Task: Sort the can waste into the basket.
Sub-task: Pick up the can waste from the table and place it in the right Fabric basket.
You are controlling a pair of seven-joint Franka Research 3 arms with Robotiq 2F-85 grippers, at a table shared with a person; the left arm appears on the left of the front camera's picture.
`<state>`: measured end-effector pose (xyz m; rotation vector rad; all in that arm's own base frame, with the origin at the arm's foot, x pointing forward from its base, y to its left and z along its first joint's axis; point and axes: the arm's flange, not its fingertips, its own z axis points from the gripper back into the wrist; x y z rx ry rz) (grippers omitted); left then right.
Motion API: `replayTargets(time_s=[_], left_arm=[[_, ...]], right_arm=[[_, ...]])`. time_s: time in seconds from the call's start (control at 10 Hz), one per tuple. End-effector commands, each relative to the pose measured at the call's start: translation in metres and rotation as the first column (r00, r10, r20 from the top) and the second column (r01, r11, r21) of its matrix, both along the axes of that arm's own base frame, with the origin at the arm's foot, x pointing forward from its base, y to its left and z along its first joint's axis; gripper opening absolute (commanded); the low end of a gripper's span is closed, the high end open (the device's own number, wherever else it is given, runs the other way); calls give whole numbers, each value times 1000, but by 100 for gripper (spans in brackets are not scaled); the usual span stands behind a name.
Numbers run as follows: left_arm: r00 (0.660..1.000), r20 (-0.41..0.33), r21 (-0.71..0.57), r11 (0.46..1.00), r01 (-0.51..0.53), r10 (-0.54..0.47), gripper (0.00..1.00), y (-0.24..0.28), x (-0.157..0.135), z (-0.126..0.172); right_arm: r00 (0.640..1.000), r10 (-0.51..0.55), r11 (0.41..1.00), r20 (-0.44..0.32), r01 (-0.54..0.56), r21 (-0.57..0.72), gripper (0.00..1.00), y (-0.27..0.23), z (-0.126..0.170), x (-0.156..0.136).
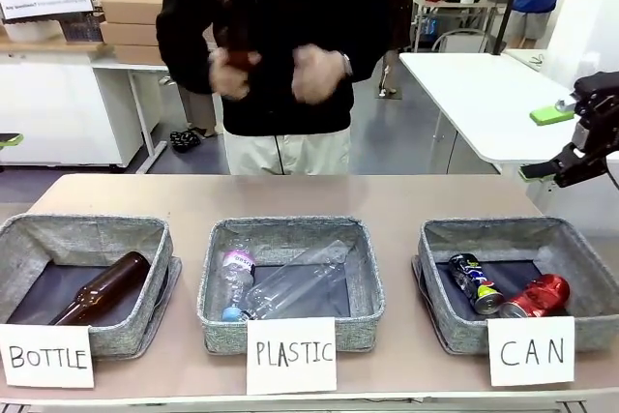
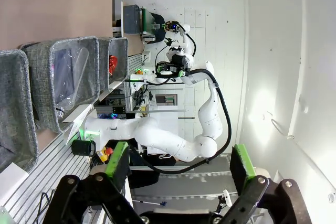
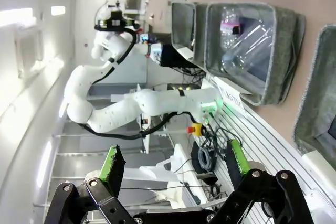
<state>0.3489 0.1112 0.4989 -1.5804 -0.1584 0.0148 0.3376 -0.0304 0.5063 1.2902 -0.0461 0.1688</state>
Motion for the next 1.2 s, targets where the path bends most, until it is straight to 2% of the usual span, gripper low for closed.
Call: replayTargets(time_s=[0.0,1.1], left_arm=[[1000,-8,-15,1000,-11,11,100,-2,0,4],[1000,-8,-15,1000,-11,11,100,-2,0,4]], right_arm=[[1000,21,1000,22,-21,1,100,-4,1,1],[1000,21,1000,22,-21,1,100,-4,1,1]])
